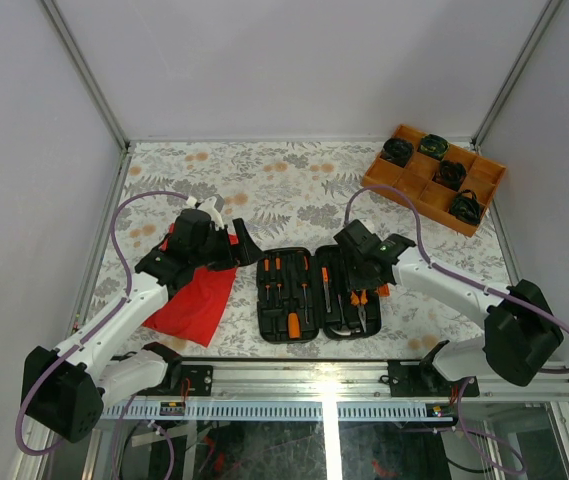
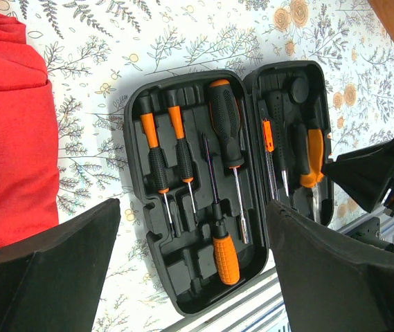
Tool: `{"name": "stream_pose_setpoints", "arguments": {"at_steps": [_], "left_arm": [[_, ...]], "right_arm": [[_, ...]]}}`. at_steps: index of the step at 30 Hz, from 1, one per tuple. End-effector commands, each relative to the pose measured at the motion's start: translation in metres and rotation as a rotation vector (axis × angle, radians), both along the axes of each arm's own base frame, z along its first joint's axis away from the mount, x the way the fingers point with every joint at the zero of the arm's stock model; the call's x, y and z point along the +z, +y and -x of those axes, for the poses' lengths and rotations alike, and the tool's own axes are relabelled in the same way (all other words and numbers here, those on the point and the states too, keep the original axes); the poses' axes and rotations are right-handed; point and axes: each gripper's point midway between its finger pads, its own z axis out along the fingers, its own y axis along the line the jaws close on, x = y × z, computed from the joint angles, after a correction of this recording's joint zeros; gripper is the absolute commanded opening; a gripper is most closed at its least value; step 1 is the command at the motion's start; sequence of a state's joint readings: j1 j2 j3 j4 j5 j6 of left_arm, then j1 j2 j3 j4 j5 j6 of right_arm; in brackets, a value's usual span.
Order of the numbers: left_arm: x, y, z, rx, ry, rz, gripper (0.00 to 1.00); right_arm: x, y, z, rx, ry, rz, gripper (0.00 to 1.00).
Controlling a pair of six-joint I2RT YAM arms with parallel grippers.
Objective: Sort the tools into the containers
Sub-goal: Place the pliers in the storage box.
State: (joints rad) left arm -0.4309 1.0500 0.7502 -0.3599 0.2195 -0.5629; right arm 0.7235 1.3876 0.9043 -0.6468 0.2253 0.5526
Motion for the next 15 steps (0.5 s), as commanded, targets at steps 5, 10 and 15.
{"name": "stream_pose_setpoints", "arguments": {"at_steps": [5, 10, 15], "left_arm": [[0.017, -0.003, -0.01, -0.015, -0.055, 0.006, 0.84], [0.017, -0.001, -0.011, -0.009, -0.057, 0.001, 0.84], [0.016, -0.001, -0.01, -0.001, -0.048, 0.01, 0.84]], "right_arm": [[0.014, 0.007, -0.009, 0.017, -0.048, -0.045, 0.22], [0.021, 0.003, -0.013, 0.025, -0.101, -0.042, 0.21], [0.031, 0.002, -0.019, 0.026, -0.148, -0.047, 0.2]]}}
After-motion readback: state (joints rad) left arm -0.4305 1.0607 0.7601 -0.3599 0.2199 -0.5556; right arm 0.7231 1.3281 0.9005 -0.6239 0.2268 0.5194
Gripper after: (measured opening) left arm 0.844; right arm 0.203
